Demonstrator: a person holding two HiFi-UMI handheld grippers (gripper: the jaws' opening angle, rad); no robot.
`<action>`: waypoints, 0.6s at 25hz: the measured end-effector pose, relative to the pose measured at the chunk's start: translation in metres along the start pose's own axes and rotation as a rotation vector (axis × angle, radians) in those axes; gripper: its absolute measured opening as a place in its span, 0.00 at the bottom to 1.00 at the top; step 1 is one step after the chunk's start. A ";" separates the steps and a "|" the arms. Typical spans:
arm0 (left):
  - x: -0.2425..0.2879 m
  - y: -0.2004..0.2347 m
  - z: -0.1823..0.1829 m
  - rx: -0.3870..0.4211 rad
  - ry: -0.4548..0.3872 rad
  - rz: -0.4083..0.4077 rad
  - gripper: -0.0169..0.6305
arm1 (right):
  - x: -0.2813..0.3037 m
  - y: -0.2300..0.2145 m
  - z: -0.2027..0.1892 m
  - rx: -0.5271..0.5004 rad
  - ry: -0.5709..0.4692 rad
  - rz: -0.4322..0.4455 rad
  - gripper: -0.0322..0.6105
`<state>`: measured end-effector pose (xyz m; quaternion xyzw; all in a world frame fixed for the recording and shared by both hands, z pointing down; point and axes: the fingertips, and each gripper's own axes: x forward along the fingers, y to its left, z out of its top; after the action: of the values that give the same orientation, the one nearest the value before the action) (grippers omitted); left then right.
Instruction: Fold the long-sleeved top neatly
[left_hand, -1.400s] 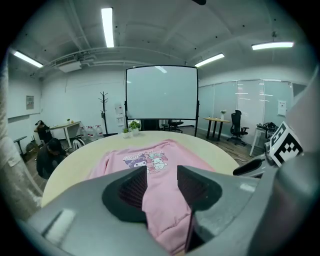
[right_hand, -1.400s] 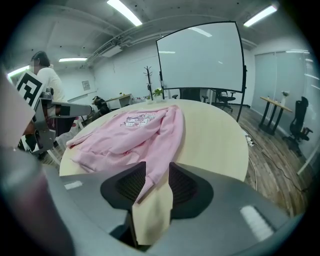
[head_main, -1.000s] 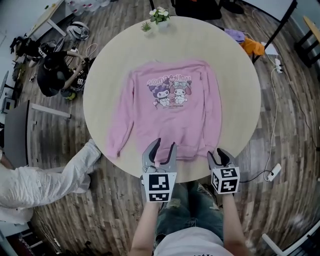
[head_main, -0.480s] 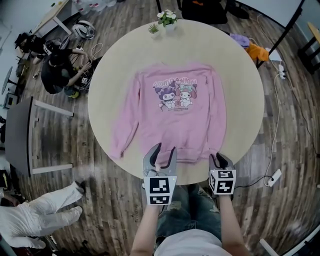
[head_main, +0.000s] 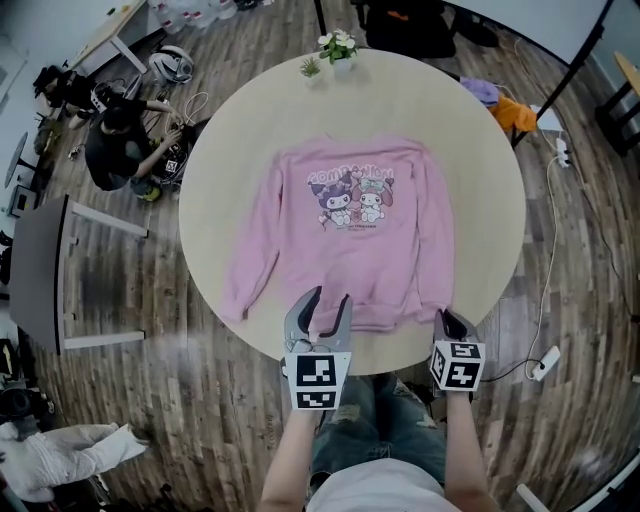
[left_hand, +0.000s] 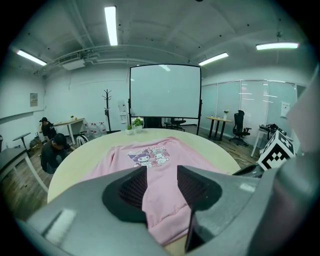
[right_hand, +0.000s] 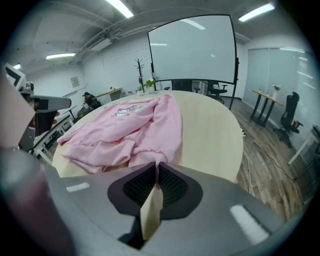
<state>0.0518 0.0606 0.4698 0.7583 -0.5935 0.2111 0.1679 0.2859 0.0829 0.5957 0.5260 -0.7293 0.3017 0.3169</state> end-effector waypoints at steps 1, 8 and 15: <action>0.001 -0.001 0.003 0.001 -0.005 -0.001 0.32 | -0.002 -0.007 0.004 0.001 -0.009 -0.011 0.12; 0.007 -0.011 0.021 0.024 -0.035 -0.022 0.32 | -0.023 -0.066 0.035 0.008 -0.072 -0.106 0.12; 0.006 -0.024 0.040 0.047 -0.064 -0.037 0.32 | -0.046 -0.139 0.073 -0.024 -0.125 -0.217 0.12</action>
<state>0.0816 0.0410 0.4385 0.7793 -0.5792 0.1973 0.1349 0.4198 0.0163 0.5301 0.6158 -0.6899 0.2237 0.3079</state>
